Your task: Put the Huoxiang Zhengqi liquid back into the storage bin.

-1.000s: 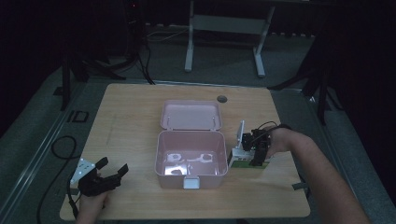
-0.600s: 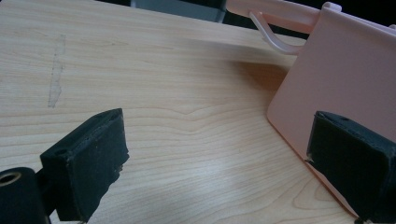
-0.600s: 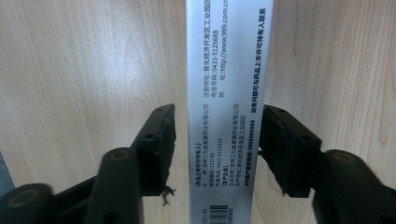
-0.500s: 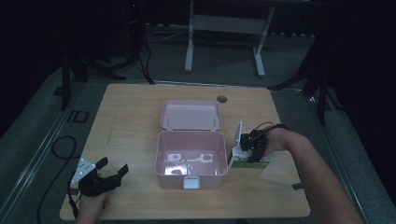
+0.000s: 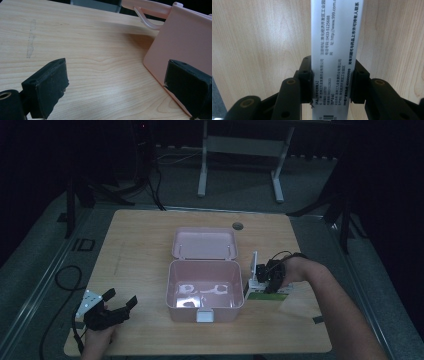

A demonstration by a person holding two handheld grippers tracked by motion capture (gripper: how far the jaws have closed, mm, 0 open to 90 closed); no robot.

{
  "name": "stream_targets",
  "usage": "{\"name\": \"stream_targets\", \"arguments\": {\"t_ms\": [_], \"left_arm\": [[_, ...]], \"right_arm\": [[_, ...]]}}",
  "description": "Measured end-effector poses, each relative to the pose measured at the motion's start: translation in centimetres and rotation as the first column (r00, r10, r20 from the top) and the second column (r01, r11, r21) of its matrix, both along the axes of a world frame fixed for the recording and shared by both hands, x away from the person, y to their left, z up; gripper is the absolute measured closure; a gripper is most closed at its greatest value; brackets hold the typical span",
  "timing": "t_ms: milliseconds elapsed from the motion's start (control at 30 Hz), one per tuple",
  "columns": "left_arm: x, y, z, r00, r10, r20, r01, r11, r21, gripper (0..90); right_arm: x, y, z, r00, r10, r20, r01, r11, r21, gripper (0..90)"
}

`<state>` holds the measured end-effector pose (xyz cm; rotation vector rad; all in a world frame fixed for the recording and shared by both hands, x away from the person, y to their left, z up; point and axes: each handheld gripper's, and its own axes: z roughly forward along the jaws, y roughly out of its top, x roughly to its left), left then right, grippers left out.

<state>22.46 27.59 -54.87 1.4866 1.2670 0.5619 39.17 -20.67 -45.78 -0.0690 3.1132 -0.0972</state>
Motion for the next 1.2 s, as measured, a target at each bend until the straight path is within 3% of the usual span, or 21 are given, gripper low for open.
{"name": "stream_targets", "arguments": {"t_ms": [200,433,667,767,967,1133,1200], "left_arm": [[0.0,0.0,0.0,1.0,0.002,-0.001,-0.002,1.0,-0.002,5.2],[0.0,0.0,0.0,1.0,0.003,0.0,-0.003,1.0,0.0,5.2],[0.0,0.1,0.0,1.0,0.007,0.0,-0.007,1.0,-0.002,5.2],[0.0,0.1,0.0,1.0,0.008,0.0,-0.008,1.0,-0.001,5.2],[0.0,0.2,0.0,0.9999,0.013,-0.003,-0.013,0.9999,-0.004,5.2],[0.0,0.3,-0.1,0.9999,0.016,-0.004,-0.016,0.9999,-0.003,5.2],[0.0,0.3,-0.1,0.9999,0.016,-0.003,-0.016,0.9999,-0.006,5.2]], "right_arm": [[0.0,0.1,0.0,1.0,0.001,-0.004,-0.001,1.0,-0.013,61.6],[0.0,0.1,0.9,0.999,-0.045,-0.002,0.045,0.999,-0.011,61.6],[-0.3,0.1,3.2,0.9967,-0.08,0.016,0.08,0.997,-0.022,61.6],[-0.4,0.1,4.6,0.9948,-0.098,0.031,0.098,0.995,-0.005,61.6],[-0.4,0.3,7.1,0.9864,-0.159,0.04,0.159,0.987,0.012,61.6],[-0.5,0.7,9.0,0.9708,-0.24,0.004,0.24,0.971,0.016,61.7],[-0.8,1.0,9.7,0.972,-0.235,0.007,0.234,0.972,0.021,61.7]]}}
